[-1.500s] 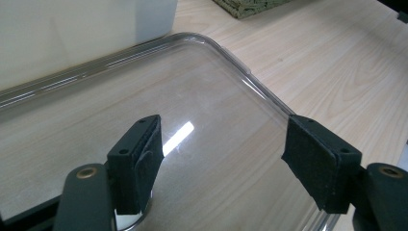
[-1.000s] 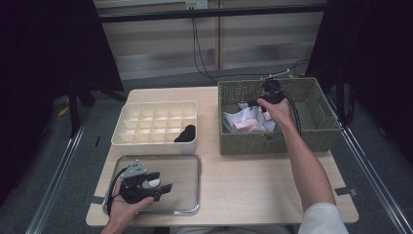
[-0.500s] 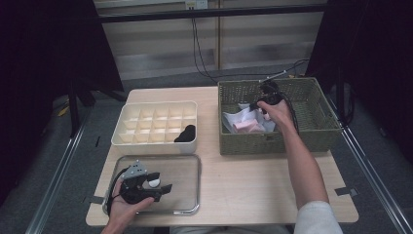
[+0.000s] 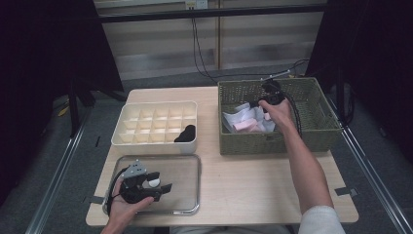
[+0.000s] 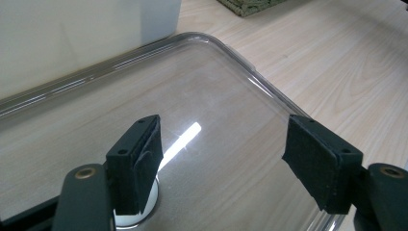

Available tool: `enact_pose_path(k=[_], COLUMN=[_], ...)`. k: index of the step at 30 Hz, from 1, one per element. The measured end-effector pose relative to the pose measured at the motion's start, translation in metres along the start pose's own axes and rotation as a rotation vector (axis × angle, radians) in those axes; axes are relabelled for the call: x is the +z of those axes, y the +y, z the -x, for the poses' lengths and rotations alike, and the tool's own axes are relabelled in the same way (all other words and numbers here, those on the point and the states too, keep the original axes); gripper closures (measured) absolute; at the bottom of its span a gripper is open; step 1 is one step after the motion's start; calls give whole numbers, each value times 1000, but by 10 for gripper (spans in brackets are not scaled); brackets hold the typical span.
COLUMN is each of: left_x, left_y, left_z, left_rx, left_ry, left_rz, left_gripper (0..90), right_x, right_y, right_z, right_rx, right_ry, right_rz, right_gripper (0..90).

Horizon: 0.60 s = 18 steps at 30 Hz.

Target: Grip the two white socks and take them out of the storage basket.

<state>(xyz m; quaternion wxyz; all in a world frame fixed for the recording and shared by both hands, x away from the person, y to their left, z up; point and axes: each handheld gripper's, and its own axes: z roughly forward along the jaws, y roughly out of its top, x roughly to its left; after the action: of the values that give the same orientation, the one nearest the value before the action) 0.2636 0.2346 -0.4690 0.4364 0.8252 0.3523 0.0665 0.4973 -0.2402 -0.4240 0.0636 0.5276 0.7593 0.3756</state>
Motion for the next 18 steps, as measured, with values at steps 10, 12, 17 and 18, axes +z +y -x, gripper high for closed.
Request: enact_pose_path(k=[10, 12, 17, 18], left_x=[-5, -5, -4, -4], left_y=[0, -1, -1, -1], left_z=[-2, -2, -1, -1], left_rx=[-4, 0, 3, 3], left_ry=[4, 7, 8, 8], left_rz=[25, 23, 19, 19], left_gripper=[293, 293, 294, 294], right_x=[-26, -32, -46, -49], right_y=[3, 4, 10, 11], right_z=[-14, -16, -18, -17], right_rx=[-3, -8, -13, -9], right_ry=[70, 69, 82, 93], right_rz=[111, 134, 177, 194], right_gripper=[894, 895, 895, 894])
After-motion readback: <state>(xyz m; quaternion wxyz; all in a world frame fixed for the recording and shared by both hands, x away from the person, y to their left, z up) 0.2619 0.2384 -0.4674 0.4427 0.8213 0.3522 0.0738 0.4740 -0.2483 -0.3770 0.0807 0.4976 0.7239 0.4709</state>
